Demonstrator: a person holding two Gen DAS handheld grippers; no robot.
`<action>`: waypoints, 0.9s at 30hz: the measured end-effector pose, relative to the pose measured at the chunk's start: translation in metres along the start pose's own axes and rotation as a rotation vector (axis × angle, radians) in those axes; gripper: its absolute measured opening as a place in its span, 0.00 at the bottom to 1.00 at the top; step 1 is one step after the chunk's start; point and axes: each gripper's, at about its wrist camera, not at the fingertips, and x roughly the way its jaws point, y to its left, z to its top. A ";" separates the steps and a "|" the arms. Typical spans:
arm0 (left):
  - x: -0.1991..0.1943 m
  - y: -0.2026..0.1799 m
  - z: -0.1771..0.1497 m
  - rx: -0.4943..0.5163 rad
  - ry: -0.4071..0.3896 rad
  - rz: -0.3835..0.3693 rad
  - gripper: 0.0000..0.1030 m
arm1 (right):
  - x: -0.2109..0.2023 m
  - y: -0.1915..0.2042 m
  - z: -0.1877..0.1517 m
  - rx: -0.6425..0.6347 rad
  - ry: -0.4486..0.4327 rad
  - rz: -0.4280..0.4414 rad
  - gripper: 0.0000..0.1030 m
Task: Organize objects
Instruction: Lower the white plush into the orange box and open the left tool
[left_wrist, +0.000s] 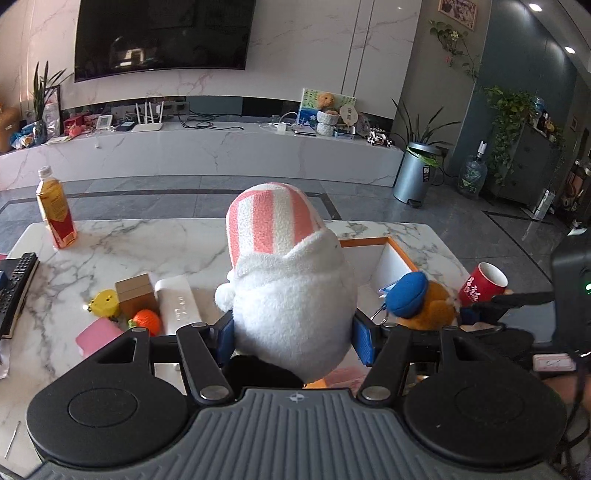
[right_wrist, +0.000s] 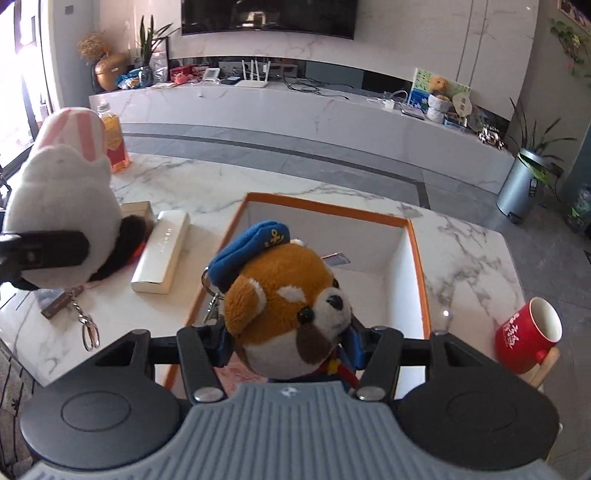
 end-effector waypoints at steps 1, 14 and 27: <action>0.005 -0.005 0.004 -0.003 0.005 -0.008 0.69 | 0.007 -0.008 -0.004 0.027 0.023 0.013 0.57; 0.069 -0.055 0.006 0.025 0.111 -0.007 0.69 | 0.030 0.011 -0.046 0.119 0.070 0.208 0.57; 0.103 -0.058 0.005 0.020 0.195 -0.015 0.69 | 0.007 -0.050 -0.055 0.229 0.027 0.118 0.55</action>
